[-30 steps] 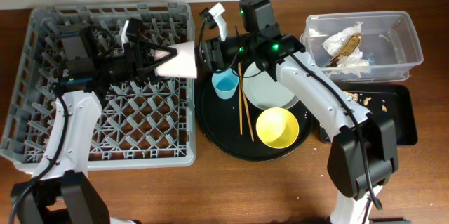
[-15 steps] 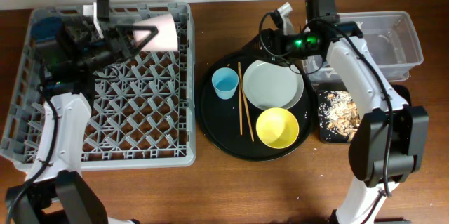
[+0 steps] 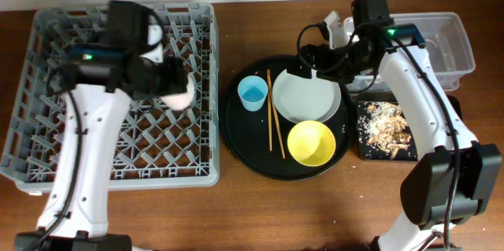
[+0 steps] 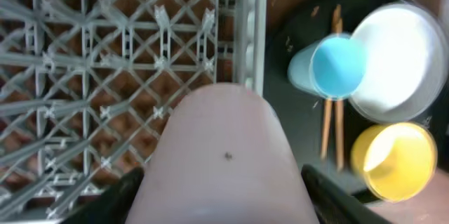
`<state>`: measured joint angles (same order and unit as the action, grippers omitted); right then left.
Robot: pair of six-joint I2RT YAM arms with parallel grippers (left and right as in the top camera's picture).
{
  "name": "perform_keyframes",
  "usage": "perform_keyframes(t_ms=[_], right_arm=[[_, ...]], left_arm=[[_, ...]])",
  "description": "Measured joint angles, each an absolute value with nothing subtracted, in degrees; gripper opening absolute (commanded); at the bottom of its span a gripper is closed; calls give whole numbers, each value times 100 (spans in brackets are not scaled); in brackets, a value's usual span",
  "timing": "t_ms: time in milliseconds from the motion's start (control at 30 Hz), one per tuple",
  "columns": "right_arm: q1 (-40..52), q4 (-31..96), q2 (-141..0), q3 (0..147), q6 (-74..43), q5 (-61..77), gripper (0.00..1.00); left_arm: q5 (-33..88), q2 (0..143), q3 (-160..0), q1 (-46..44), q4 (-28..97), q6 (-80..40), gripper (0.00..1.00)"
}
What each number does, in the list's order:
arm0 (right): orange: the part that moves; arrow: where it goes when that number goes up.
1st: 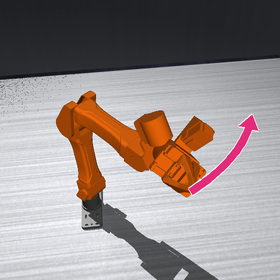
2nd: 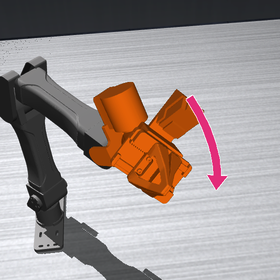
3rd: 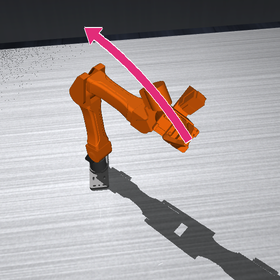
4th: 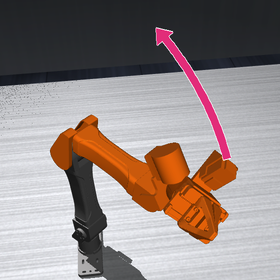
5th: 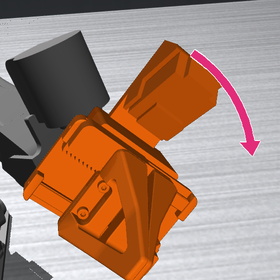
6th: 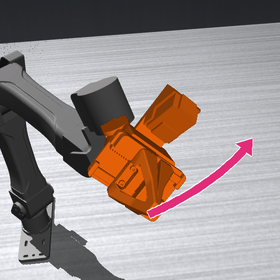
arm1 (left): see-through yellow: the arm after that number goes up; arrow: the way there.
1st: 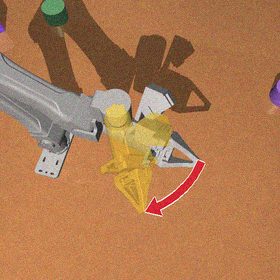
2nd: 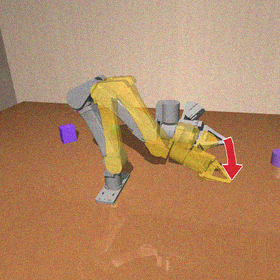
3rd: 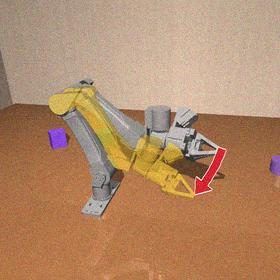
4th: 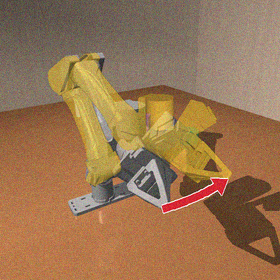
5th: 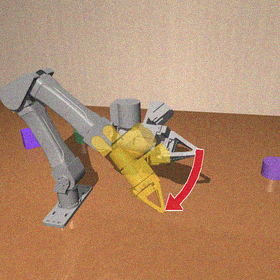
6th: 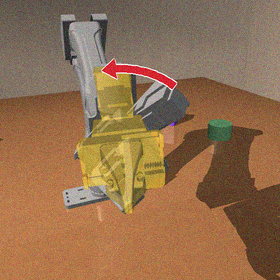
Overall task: Sort waste into correct bins and load items into the dishwasher rack
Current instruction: 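Place the pink cup upside down in the rack with the left gripper, then grasp the blue cup with the right gripper and pass it to the left gripper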
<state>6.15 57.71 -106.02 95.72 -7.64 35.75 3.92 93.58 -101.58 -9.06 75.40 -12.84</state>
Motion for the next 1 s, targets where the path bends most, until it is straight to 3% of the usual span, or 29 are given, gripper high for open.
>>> perform_keyframes(t_ms=[200, 533, 633, 800, 867, 1000], right_arm=[[615, 5878, -10602, 9572, -707, 3494, 99], [615, 5981, -10602, 9572, -622, 3446, 99], [615, 5983, -10602, 9572, -617, 3446, 99], [615, 5983, -10602, 9572, -604, 3428, 99], [722, 5878, -10602, 9566, -624, 3371, 95], [1398, 5297, -10602, 9566, -1194, 2724, 73]], left_arm=[[-51, 10318, -10123, -1472, 8350, -1212, 53], [-158, 11264, -10051, -1535, 8726, -1175, 50], [-224, 11268, -9810, -1535, 8346, -1175, 70], [-266, 11297, -9212, -1535, 7968, -1155, 81], [-263, 11314, -9325, -1535, 8099, -1155, 81], [-233, 11306, -10490, -1535, 8237, -1155, 86]])
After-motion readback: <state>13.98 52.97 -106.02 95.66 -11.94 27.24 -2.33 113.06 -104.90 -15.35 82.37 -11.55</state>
